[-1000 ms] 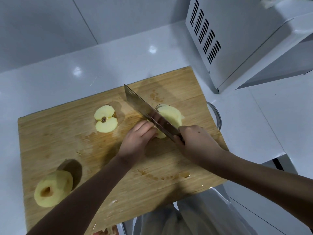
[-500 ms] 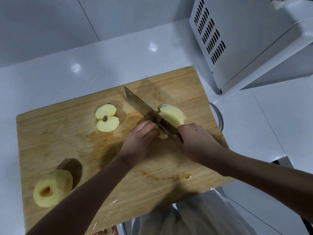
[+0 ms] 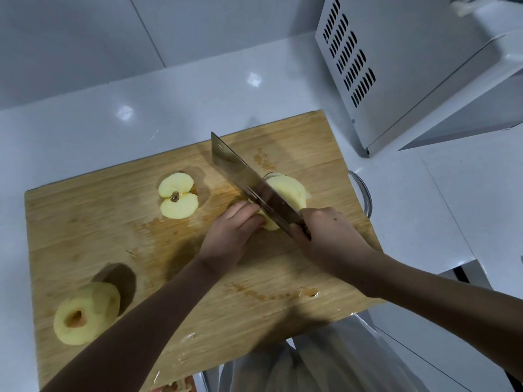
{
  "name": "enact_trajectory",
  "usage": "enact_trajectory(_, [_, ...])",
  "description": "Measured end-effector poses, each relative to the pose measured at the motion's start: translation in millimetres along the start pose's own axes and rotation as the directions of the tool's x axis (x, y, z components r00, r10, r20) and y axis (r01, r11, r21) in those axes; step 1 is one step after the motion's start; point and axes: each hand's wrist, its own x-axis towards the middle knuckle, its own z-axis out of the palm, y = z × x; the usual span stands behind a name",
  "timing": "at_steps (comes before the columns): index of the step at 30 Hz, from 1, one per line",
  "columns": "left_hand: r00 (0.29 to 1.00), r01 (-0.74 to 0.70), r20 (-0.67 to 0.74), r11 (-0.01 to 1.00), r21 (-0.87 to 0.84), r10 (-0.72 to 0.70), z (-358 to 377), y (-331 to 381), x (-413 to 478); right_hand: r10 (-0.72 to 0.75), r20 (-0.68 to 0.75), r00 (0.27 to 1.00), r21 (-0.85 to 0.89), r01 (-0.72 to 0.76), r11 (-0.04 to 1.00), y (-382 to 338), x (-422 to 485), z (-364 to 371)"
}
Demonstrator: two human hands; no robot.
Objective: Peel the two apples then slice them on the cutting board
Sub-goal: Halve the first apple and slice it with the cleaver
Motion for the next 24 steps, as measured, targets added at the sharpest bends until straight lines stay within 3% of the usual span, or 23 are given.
enact_trajectory(10, [1.000, 0.030, -0.006, 1.000, 0.004, -0.030, 1, 2, -1, 0.059, 0.081, 0.995, -0.061, -0.054, 0.997, -7, 20, 13])
enact_trajectory(13, [0.964, 0.251, -0.060, 0.962, -0.106, -0.258, -1, 15, -1, 0.079, 0.085, 0.993, -0.075, -0.073, 0.995, -8, 25, 23])
enact_trajectory(15, [0.819, 0.547, -0.035, 0.798, -0.252, -0.572, -7, 29, 3, 0.072, 0.071, 0.995, -0.057, -0.068, 0.996, -7, 24, 25])
enact_trajectory(17, [0.594, 0.767, 0.122, 0.515, -0.382, -0.795, -10, 35, 10, 0.062, 0.061, 0.996, -0.052, -0.059, 0.997, -7, 22, 25])
enact_trajectory(21, [0.404, 0.819, 0.318, 0.185, -0.543, -0.857, -10, 30, 16, 0.050, 0.058, 0.997, -0.066, -0.046, 0.997, -7, 22, 26])
enact_trajectory(24, [0.351, 0.807, 0.376, 0.074, -0.586, -0.857, -9, 29, 15, 0.036, 0.041, 0.998, -0.064, -0.034, 0.997, -6, 21, 25])
